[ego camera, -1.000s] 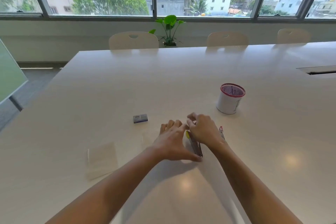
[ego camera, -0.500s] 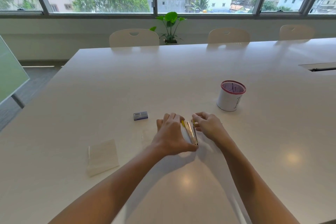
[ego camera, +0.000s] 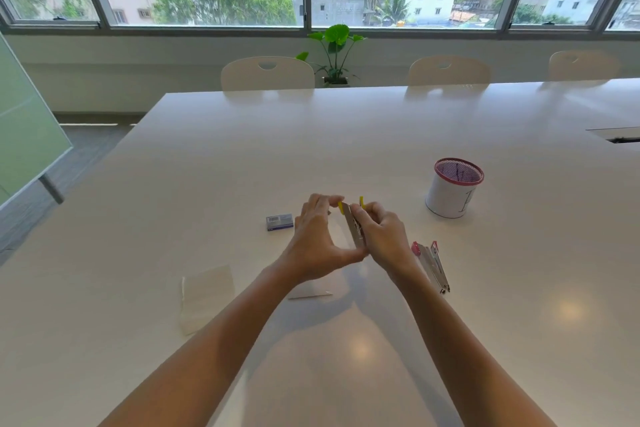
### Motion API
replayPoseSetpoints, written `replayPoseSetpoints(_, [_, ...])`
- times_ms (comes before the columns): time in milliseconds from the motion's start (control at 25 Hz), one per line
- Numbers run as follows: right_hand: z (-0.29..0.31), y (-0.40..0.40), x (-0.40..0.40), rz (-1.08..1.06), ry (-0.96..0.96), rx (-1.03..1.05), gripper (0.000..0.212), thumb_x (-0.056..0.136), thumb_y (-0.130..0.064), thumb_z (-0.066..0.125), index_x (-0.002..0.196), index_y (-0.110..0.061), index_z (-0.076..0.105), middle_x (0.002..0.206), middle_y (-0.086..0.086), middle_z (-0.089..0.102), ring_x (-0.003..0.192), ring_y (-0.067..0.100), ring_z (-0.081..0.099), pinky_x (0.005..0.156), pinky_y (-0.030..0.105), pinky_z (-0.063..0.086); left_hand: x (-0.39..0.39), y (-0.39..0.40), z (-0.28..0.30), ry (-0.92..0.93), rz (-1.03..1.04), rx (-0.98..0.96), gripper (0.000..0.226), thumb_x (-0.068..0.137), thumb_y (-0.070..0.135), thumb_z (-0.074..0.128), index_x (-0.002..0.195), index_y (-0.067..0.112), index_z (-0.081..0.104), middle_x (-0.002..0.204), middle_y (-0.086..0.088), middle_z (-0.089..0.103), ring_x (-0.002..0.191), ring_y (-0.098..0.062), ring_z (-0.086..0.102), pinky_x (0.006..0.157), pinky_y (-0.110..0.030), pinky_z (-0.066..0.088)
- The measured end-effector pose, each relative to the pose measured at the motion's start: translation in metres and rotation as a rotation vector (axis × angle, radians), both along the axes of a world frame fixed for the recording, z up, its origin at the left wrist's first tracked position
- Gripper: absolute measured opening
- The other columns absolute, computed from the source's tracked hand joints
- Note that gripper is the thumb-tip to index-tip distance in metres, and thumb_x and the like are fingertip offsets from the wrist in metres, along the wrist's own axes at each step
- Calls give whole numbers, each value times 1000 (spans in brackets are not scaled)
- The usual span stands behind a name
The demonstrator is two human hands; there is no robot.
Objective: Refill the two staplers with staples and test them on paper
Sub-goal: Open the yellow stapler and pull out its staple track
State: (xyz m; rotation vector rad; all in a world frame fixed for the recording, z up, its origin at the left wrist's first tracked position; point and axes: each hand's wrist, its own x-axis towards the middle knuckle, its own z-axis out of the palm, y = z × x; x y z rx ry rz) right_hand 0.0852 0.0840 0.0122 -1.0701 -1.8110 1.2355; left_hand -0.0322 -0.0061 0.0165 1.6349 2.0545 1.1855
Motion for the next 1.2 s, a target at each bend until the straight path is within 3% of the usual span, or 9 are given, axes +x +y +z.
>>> replayPoseSetpoints(160, [1,-10,-19,-9,91,19,26,96,-41,59,81,-21,66,57,-9,63,50,0,57,50,13,44,-3,2,2,-738,126,72,44,76,34,66,118,22,58,115,2,66,102,-11,62,80,-23,44])
replayPoseSetpoints(240, [2,-19,-32,13,141,19,27,95,-40,61,82,-17,67,60,-7,66,51,3,61,50,16,48,-1,7,-1,-965,263,123,23,92,29,59,108,13,61,94,-2,69,79,-12,65,68,-24,47])
replayPoseSetpoints(320, [1,-28,-43,10,198,11,28,95,-38,63,82,-13,66,59,-5,66,50,5,61,49,18,48,3,10,-3,-1112,311,177,27,101,26,52,110,2,62,77,-4,66,60,-10,60,53,-21,46])
replayPoseSetpoints(360, [0,-32,-47,-1,218,8,30,94,-38,63,81,-11,64,58,-4,64,48,7,58,48,20,47,4,12,-5,-1170,323,212,33,103,26,51,112,-3,63,78,-7,67,63,-12,62,56,-22,48])
replayPoseSetpoints(480, [-10,-43,-57,-25,259,19,37,94,-39,63,74,-8,56,53,-7,52,47,7,46,46,21,40,6,12,-11,-1325,322,342,42,104,26,51,118,-11,61,101,-22,67,95,-27,64,93,-41,51])
replayPoseSetpoints(560, [-15,-48,-60,-29,265,48,37,95,-38,62,71,-12,53,51,-10,51,48,5,44,47,19,39,10,11,-15,-1352,315,400,37,104,28,51,111,-6,64,94,-17,67,92,-27,64,94,-43,51])
replayPoseSetpoints(720, [-20,-49,-61,-51,293,131,34,97,-34,60,71,-15,51,57,-3,54,51,5,46,49,17,40,19,10,-19,-1285,319,452,32,102,33,52,94,5,66,75,-4,68,75,-18,66,75,-30,55])
replayPoseSetpoints(960, [-22,-43,-59,-30,263,214,31,100,-32,55,78,-11,52,63,7,58,57,24,54,50,33,45,23,13,-20,-1177,335,473,34,104,34,48,92,8,66,76,-4,67,79,-18,66,76,-29,57])
replayPoseSetpoints(1200, [-25,-42,-56,-53,281,244,32,100,-32,53,77,-11,50,60,0,55,52,8,47,47,22,39,26,14,-23,-1117,331,445,37,104,35,47,94,5,66,75,-2,68,80,-16,70,74,-24,58])
